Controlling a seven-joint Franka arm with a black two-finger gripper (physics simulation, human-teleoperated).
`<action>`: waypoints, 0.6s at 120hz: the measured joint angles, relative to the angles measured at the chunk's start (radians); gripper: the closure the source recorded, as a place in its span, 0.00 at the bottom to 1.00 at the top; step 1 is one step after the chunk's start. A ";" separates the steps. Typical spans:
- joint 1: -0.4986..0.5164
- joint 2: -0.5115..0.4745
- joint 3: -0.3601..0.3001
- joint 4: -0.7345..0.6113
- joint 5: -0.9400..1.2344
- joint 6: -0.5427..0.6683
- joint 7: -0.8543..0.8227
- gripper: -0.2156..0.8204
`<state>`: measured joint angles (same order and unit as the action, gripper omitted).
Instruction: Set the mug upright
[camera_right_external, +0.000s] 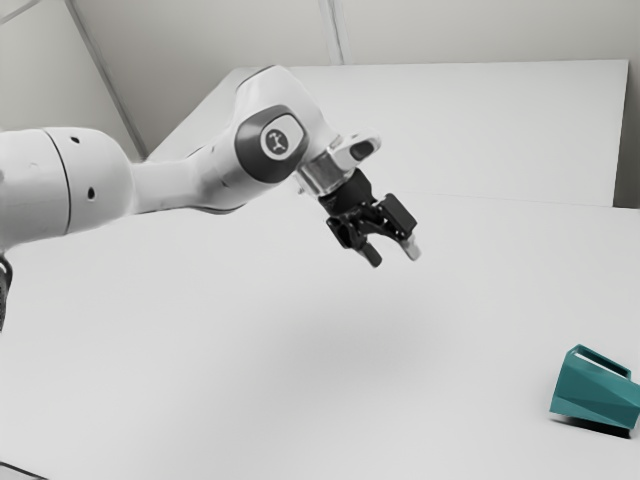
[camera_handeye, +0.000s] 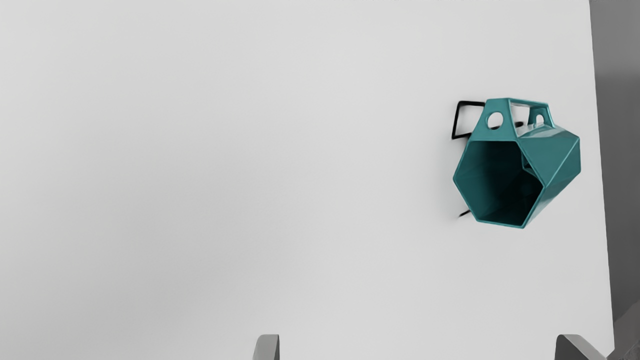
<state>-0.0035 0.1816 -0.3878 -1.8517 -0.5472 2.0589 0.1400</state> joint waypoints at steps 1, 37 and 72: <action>-0.004 0.005 -0.002 -0.001 -0.007 0.008 0.000 0.21; -0.124 0.112 -0.030 -0.001 -0.135 0.214 0.003 0.21; -0.225 0.274 -0.057 0.048 -0.215 0.361 0.010 0.21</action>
<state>-0.2286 0.4560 -0.4445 -1.8037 -0.7623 2.4201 0.1502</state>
